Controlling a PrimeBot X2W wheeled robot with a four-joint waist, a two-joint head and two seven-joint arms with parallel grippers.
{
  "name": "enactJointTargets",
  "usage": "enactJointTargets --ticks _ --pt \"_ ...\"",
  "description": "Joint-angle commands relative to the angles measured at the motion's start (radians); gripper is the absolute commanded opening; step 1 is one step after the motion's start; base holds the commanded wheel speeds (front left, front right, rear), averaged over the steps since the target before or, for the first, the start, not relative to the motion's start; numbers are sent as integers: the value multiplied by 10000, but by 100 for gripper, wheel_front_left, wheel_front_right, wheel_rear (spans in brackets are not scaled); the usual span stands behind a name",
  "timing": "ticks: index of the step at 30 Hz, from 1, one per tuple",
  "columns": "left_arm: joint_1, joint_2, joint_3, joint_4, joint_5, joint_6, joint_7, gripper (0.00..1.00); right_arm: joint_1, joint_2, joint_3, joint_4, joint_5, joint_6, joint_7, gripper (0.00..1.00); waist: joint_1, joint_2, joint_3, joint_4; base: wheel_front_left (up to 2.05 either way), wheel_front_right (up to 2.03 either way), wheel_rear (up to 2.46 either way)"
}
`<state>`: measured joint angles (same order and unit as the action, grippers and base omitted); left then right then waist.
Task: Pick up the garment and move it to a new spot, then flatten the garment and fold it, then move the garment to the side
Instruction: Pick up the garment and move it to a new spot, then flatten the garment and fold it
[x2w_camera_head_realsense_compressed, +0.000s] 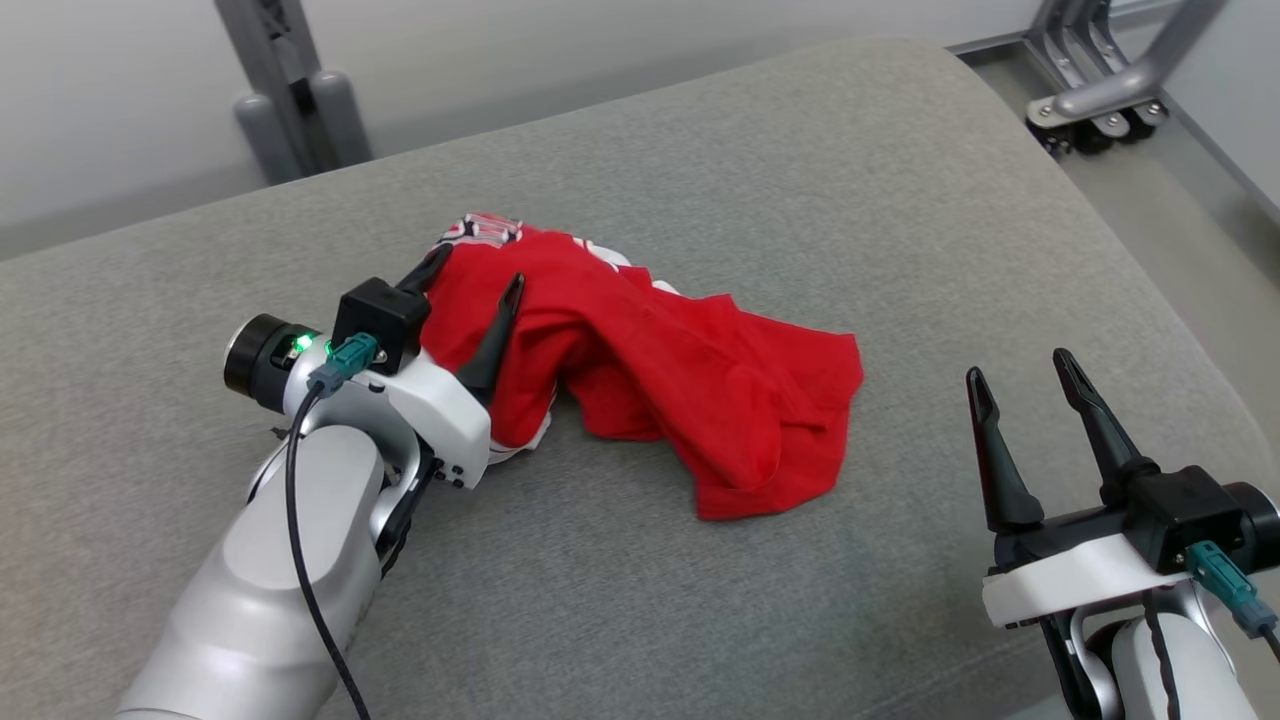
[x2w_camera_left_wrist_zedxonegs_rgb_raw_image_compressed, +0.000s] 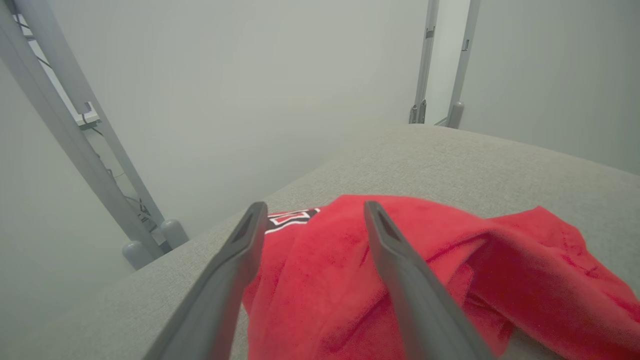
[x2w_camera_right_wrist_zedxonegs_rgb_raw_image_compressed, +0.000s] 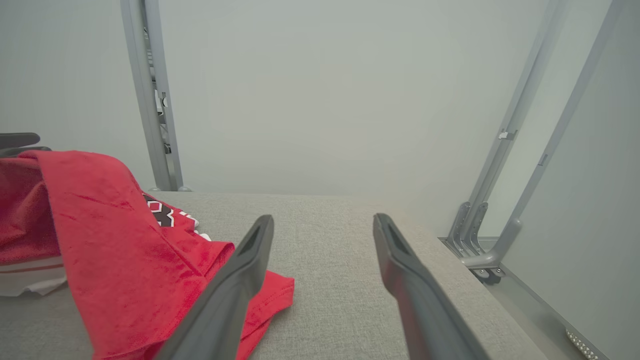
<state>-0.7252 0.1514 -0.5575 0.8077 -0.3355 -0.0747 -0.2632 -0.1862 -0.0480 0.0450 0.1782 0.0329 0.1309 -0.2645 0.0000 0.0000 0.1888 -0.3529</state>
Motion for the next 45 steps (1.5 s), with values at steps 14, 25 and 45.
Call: enactJointTargets --ticks 14,25,45 --pt "2055 -303 3095 -3582 910 269 -17 100 353 -50 -108 -235 -593 -3 -4 100 0 0 -1120 2199 0 0 0" --pt "5143 -816 5033 -6115 2040 189 -13 100 811 -55 13 -288 -330 -3 -5 100 0 0 -1704 3383 0 0 0" --pt "6924 -991 4510 -6882 1157 1118 -11 100 1278 -50 288 -2 -479 -3 -4 100 0 0 -2024 3412 0 0 0"
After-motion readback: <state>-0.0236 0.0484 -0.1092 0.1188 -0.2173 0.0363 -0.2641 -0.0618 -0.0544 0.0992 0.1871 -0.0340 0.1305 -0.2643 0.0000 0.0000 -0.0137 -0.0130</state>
